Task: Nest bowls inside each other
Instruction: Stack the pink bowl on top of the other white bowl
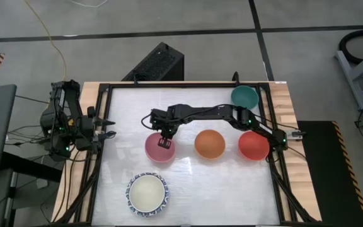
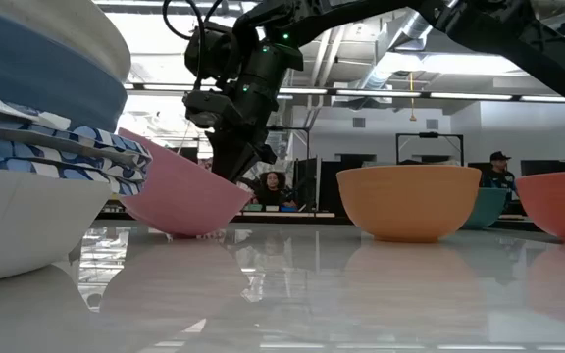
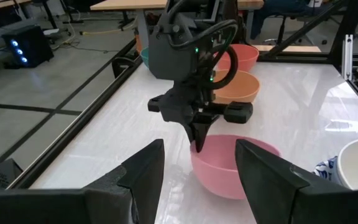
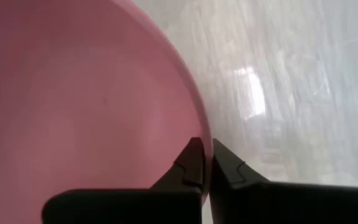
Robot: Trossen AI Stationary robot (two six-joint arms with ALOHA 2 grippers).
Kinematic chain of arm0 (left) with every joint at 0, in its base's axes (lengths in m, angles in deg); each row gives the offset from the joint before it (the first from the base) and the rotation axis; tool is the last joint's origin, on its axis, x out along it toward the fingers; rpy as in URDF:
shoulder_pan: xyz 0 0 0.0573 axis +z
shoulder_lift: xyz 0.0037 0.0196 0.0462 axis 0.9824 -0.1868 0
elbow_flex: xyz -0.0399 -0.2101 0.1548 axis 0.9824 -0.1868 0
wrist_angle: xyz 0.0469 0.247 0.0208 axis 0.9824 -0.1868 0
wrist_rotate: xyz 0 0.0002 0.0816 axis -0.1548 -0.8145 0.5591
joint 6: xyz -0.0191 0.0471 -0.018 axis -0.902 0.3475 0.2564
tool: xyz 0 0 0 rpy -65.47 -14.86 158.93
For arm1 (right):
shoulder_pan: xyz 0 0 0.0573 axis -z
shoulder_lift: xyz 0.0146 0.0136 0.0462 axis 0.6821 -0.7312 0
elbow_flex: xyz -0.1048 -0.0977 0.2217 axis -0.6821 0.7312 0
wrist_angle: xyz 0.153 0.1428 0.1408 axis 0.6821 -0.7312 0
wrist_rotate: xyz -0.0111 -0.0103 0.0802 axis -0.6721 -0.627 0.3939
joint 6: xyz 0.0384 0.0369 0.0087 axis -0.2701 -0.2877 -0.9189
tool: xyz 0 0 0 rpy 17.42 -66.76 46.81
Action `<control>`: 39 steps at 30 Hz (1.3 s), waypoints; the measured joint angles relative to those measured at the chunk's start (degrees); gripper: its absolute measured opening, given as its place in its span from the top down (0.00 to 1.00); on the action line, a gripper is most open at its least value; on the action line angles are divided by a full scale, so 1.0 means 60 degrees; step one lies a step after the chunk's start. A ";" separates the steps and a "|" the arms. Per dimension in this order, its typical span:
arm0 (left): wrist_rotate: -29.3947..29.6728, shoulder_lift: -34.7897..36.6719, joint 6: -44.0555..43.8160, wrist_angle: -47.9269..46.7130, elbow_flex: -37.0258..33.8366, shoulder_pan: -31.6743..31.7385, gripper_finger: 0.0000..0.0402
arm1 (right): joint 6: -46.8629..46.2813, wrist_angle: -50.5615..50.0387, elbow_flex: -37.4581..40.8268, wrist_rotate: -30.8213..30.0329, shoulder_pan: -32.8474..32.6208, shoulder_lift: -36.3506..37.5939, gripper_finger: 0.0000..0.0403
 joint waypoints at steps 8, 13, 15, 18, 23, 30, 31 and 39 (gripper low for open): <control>0.0000 0.0000 0.0000 -0.0002 0.0000 0.0002 0.53 | 0.0423 -0.1210 -0.0673 -0.0131 0.0023 -0.0040 0.97; 0.0000 0.0000 0.0000 -0.0001 0.0000 0.0000 0.53 | 0.0851 -0.2871 -0.1438 -0.0285 0.0256 -0.0066 0.97; 0.0000 0.0000 0.0000 -0.0003 0.0000 0.0004 0.53 | 0.0989 -0.3144 -0.1397 -0.0282 0.0349 0.0046 0.97; 0.0000 0.0000 0.0000 -0.0003 0.0000 0.0004 0.53 | 0.1045 -0.3856 -0.1464 -0.0262 0.0492 0.0161 0.97; 0.0000 0.0001 0.0000 -0.0002 0.0000 0.0002 0.53 | 0.0828 -0.4498 -0.1385 -0.0196 0.0599 0.0455 0.97; 0.0000 0.0004 0.0000 -0.0003 0.0000 0.0004 0.53 | 0.0764 -0.4753 -0.1455 0.0041 0.0497 0.0820 0.97; -0.0003 0.0004 0.0000 -0.0001 0.0000 0.0000 0.53 | 0.0723 -0.4810 -0.1485 0.0194 0.0502 0.0875 0.97; 0.0000 0.0004 0.0000 -0.0002 0.0000 0.0000 0.53 | 0.0366 -0.4701 -0.1462 0.0573 0.0413 0.1491 0.98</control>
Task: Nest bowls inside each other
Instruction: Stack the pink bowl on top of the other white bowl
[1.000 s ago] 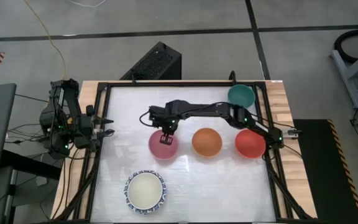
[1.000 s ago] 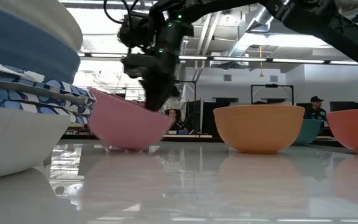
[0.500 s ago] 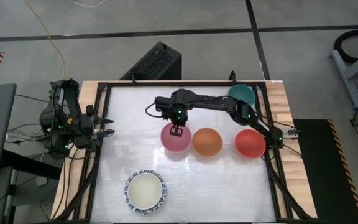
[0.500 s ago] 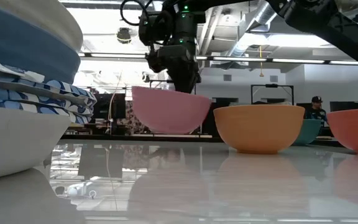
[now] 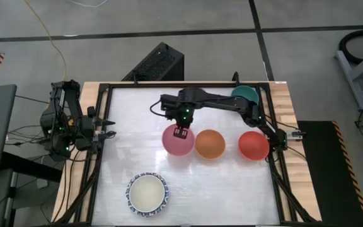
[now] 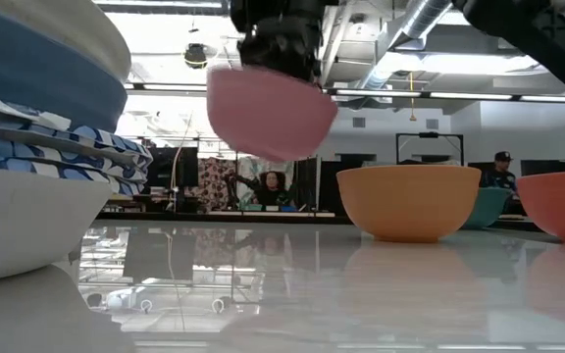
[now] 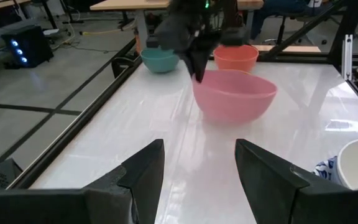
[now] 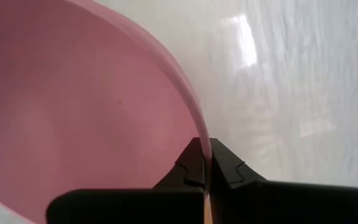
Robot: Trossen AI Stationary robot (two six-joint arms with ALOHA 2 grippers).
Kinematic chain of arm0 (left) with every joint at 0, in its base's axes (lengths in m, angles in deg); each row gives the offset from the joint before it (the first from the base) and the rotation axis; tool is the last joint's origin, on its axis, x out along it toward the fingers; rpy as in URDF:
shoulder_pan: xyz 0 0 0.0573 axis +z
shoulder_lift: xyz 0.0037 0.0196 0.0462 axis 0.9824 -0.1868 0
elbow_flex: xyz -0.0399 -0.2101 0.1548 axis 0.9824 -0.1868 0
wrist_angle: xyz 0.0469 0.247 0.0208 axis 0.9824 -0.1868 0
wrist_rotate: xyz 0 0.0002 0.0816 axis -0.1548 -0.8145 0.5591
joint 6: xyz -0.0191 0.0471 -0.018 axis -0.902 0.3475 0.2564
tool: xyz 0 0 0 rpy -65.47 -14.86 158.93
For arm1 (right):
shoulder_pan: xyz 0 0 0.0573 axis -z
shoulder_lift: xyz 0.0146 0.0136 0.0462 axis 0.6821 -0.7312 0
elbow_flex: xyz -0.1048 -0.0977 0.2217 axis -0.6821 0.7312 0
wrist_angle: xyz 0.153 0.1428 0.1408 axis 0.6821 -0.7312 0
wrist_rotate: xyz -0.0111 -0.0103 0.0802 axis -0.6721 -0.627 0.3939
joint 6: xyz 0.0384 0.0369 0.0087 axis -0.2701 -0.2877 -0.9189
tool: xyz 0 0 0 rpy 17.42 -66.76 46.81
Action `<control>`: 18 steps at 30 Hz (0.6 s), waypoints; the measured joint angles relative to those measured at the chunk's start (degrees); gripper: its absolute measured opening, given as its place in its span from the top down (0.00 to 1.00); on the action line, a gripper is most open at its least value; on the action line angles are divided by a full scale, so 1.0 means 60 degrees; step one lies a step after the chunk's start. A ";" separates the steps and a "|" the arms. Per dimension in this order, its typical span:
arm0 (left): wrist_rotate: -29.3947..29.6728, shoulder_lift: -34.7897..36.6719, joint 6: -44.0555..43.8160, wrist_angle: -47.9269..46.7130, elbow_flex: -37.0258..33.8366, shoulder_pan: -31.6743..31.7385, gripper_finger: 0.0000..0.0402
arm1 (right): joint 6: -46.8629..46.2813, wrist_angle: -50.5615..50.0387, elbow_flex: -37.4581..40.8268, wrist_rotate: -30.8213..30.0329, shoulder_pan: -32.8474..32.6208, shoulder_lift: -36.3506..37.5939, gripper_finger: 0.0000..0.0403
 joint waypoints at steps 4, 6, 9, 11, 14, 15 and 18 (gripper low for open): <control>0.0000 0.0000 0.0000 -0.0001 0.0000 0.0000 0.53 | -0.0112 0.0187 -0.0002 0.0042 -0.0146 0.0293 0.98; 0.0000 0.0000 0.0000 -0.0001 0.0000 0.0001 0.53 | -0.0279 0.0208 -0.0002 0.0042 -0.0236 0.0419 0.98; 0.0000 0.0000 0.0000 -0.0001 0.0000 0.0000 0.53 | -0.0561 0.0232 -0.0006 0.0069 -0.0377 0.0580 0.98; 0.0003 0.0000 0.0000 -0.0001 0.0000 0.0000 0.53 | -0.0725 0.0235 -0.0006 0.0324 -0.0478 0.0654 0.98; 0.0000 0.0000 0.0000 -0.0001 0.0000 0.0000 0.53 | -0.0921 0.0255 -0.0013 0.0661 -0.0652 0.0672 0.98; 0.0000 0.0000 0.0000 -0.0001 0.0000 0.0001 0.53 | -0.1010 0.0257 -0.0012 0.0759 -0.0715 0.0672 0.98; 0.0004 0.0000 0.0000 -0.0001 0.0000 0.0000 0.53 | -0.1202 0.0310 -0.0013 0.1018 -0.0923 0.0672 0.98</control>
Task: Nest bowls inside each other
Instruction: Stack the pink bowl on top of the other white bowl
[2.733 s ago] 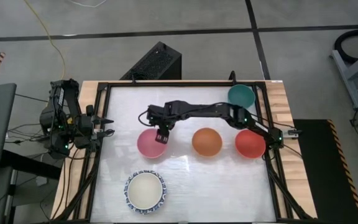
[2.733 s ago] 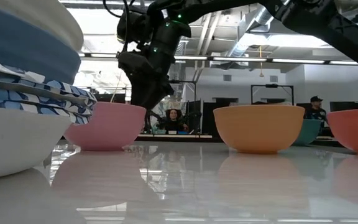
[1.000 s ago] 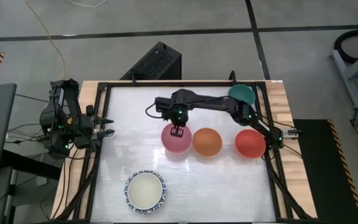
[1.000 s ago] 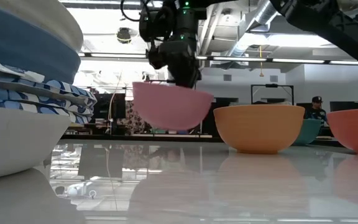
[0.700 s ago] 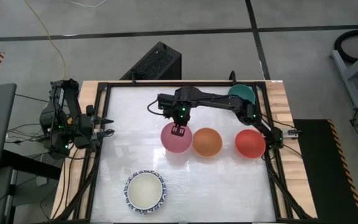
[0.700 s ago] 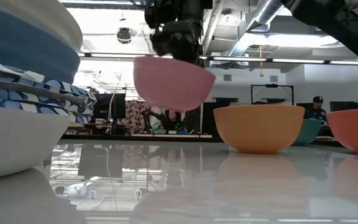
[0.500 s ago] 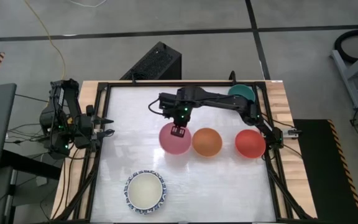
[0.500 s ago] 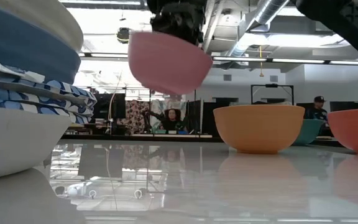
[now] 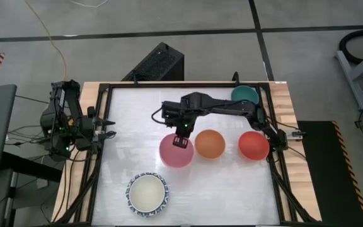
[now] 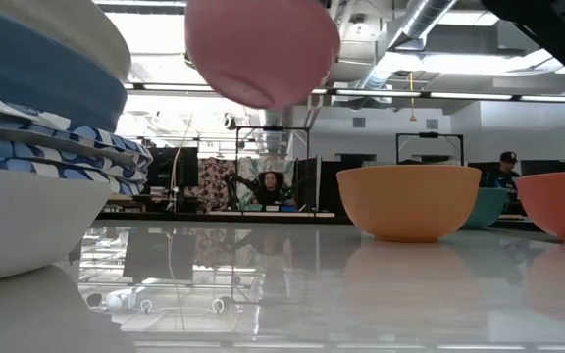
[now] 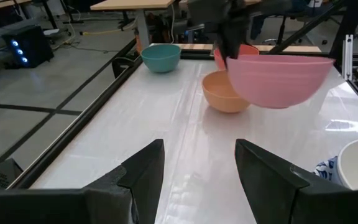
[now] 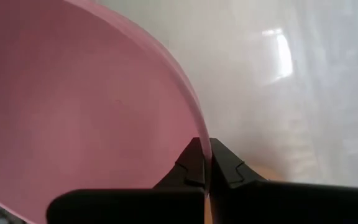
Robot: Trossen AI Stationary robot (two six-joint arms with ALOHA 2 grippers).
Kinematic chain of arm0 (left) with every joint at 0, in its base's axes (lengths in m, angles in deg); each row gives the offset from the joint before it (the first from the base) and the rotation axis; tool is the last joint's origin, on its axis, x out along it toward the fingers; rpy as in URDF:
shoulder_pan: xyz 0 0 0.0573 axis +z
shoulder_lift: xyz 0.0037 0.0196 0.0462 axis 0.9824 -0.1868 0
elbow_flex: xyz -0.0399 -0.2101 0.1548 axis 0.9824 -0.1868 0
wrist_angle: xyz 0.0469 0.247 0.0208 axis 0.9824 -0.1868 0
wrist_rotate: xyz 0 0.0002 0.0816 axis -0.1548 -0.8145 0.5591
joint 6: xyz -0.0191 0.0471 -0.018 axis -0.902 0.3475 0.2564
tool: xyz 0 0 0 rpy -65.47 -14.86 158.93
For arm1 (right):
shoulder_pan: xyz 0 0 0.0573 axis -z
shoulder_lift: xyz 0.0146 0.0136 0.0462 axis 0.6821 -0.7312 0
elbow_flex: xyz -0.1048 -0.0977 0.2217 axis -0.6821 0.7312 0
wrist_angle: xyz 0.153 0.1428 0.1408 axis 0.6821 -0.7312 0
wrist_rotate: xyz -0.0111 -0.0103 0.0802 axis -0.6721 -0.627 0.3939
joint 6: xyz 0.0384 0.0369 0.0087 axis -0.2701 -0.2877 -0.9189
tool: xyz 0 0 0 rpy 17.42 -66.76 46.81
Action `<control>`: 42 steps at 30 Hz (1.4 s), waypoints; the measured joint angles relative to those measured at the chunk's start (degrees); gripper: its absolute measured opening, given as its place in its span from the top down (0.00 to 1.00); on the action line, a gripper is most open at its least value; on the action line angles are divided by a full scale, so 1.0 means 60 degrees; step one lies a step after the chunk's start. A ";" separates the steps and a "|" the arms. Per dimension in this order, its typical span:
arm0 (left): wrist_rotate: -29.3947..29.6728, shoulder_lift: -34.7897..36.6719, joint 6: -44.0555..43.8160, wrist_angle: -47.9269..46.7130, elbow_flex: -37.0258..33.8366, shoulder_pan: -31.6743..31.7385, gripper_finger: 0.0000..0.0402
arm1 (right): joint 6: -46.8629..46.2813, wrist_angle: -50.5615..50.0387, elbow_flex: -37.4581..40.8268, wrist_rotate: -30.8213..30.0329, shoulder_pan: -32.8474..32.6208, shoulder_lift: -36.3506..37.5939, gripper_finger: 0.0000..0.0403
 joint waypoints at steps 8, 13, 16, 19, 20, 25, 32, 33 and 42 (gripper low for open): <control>0.0000 0.0000 0.0000 0.0000 0.0000 0.0002 0.53 | -0.0333 0.1098 0.0000 0.0505 -0.0635 -0.0004 0.97; 0.0000 0.0000 0.0000 0.0000 0.0000 0.0004 0.53 | -0.0330 0.1597 0.0000 0.0594 -0.1009 -0.0004 0.97; 0.0000 0.0000 0.0000 0.0000 0.0000 0.0004 0.53 | -0.0446 0.1784 0.0000 0.0594 -0.1144 -0.0004 0.97; 0.0000 0.0000 0.0000 0.0000 0.0000 0.0002 0.53 | -0.0559 0.2046 0.0000 0.0688 -0.1288 -0.0004 0.97; 0.0000 0.0000 0.0000 0.0000 0.0000 0.0000 0.53 | -0.0569 0.2210 0.0000 0.0754 -0.1345 -0.0004 0.97; 0.0000 0.0000 0.0000 -0.0001 0.0000 0.0002 0.53 | -0.0588 0.2783 0.0000 0.0806 -0.1587 -0.0004 0.97; 0.0000 -0.0001 0.0000 -0.0003 0.0000 0.0002 0.53 | -0.0606 0.3561 0.0000 0.0840 -0.1812 -0.0004 0.97; 0.0000 0.0000 0.0000 -0.0002 0.0000 0.0002 0.53 | -0.0571 0.3677 0.0000 0.0862 -0.1853 -0.0004 0.97; 0.0000 0.0000 0.0000 -0.0004 0.0000 0.0002 0.53 | -0.0236 0.4370 0.0000 0.0868 -0.2148 -0.0046 0.96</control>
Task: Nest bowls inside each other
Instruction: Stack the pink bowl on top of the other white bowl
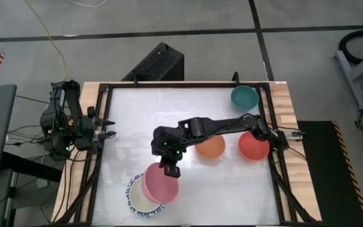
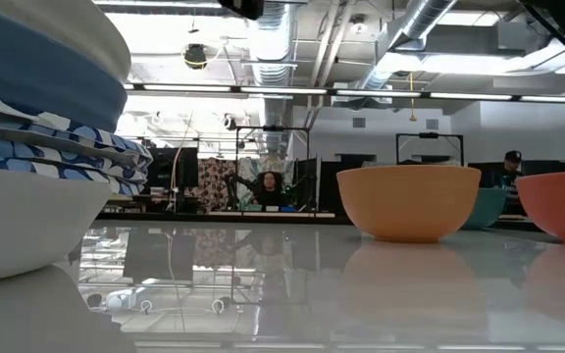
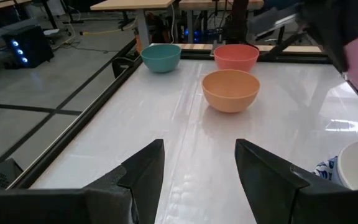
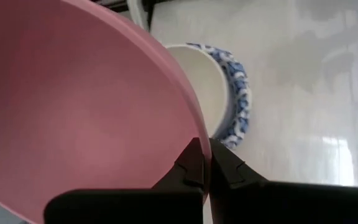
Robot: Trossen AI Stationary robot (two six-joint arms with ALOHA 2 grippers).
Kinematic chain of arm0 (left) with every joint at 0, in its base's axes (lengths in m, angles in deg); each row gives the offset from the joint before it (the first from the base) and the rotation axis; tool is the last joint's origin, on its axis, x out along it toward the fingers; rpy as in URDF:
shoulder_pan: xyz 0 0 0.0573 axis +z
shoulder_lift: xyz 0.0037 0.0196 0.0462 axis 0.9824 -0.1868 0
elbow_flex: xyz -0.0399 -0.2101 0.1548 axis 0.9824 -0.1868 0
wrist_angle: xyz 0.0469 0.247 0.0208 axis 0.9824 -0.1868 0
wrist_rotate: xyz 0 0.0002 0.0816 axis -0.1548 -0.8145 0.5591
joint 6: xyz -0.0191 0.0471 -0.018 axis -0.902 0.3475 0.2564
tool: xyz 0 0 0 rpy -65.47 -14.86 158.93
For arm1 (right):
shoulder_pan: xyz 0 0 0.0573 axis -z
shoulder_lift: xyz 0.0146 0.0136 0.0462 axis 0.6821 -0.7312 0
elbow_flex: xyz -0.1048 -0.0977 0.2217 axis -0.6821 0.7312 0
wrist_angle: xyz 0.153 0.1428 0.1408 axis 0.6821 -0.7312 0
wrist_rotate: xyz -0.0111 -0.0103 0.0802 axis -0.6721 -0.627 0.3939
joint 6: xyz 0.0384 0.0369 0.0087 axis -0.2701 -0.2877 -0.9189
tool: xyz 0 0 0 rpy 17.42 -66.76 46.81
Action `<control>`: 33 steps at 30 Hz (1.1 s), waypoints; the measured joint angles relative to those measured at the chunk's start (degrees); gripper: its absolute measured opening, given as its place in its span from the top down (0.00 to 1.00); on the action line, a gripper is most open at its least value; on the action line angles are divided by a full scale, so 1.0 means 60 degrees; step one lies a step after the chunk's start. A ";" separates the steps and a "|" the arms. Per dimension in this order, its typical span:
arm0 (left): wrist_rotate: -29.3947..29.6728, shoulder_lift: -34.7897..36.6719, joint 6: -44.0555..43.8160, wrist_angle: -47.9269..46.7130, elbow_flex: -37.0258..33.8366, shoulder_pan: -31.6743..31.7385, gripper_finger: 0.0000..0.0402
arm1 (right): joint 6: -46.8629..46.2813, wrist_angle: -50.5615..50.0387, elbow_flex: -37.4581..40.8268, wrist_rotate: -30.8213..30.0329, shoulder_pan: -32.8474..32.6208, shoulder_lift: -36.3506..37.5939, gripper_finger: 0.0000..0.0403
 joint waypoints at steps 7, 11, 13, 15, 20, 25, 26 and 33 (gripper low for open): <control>0.0000 0.0000 0.0000 0.0003 0.0000 -0.0002 0.53 | 0.0510 0.0566 0.0004 -0.0153 -0.0263 -0.0027 0.96; 0.0004 0.0000 0.0000 0.0000 0.0000 0.0002 0.53 | 0.0830 0.0822 0.0033 -0.0199 -0.0360 -0.0170 0.96; 0.0004 0.0000 0.0000 0.0004 0.0000 -0.0002 0.53 | 0.0968 0.0841 0.0038 -0.0443 -0.0400 -0.0173 0.96; 0.0007 0.0000 0.0000 0.0004 0.0000 0.0000 0.53 | 0.1072 0.0847 0.0036 -0.0668 -0.0389 -0.0149 0.96; 0.0007 0.0000 0.0000 0.0004 0.0000 0.0002 0.53 | 0.1448 0.1004 0.0036 -0.0904 -0.0351 -0.0190 0.96; 0.0007 -0.0004 0.0000 0.0004 0.0000 0.0002 0.53 | 0.1550 0.1025 0.0029 -0.0874 -0.0240 -0.0694 0.97; 0.0007 -0.0004 0.0000 0.0004 0.0000 0.0002 0.53 | 0.1550 0.1060 0.0026 -0.0871 -0.0191 -0.0787 0.97; 0.0007 -0.0004 0.0000 0.0004 0.0000 -0.0002 0.53 | 0.1626 0.1149 0.0062 -0.1013 -0.0082 -0.0745 0.97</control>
